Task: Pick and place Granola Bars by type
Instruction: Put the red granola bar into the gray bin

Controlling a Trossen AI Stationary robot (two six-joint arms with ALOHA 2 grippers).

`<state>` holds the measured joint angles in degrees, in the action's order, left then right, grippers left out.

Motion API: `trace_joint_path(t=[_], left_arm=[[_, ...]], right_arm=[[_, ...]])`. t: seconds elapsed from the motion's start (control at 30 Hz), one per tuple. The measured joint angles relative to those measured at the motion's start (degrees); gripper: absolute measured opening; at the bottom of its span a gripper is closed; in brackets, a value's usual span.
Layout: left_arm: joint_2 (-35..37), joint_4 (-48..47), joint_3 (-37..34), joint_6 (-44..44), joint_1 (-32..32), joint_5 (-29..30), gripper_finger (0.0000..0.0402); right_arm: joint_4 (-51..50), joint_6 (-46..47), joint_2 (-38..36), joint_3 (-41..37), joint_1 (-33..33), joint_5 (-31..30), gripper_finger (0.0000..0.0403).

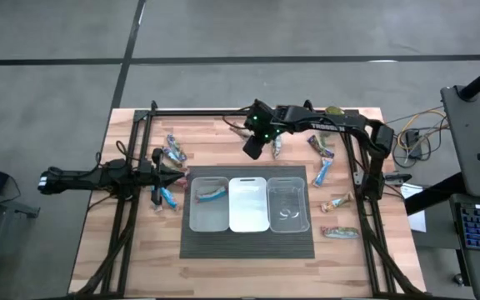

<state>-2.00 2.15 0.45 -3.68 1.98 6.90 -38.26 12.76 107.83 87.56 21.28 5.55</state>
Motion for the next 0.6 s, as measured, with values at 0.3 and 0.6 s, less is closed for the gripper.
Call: trace_joint_path(t=[0.3, 0.6], left_arm=[[0.0, -0.02, 0.02, 0.02, 0.0, 0.02, 0.0], [-0.02, -0.02, 0.0, 0.02, 0.0, 0.01, 0.0]], right_arm=[[-0.02, -1.01, 0.02, 5.47, -3.53, 3.38, 0.0063], [-0.13, -1.01, 0.02, 9.14, -8.17, 5.67, 0.0063]])
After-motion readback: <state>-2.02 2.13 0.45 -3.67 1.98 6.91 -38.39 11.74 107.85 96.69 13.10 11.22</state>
